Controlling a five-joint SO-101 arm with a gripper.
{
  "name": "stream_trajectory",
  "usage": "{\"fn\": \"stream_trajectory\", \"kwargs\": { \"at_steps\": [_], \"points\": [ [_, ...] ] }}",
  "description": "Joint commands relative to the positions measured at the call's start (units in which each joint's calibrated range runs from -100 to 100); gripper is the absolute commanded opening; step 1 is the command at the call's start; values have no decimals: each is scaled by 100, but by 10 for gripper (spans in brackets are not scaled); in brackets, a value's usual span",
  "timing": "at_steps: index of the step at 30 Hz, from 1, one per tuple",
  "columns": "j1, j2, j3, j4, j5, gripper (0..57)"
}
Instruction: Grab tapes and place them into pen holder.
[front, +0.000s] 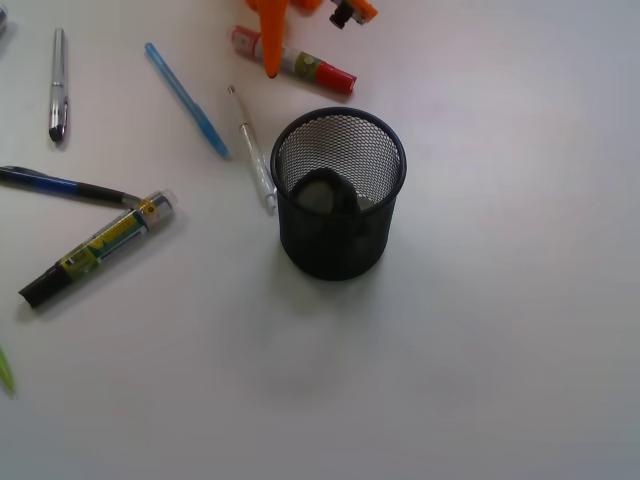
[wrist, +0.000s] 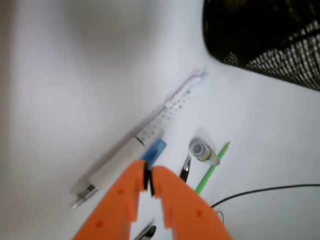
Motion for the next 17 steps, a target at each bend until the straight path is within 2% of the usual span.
{"fn": "stream_trajectory", "kwargs": {
  "at_steps": [1,17],
  "points": [
    [-77,-25,-86,487,-20,3],
    [-77,-229,-113,741,-24,3]
  ]
}}
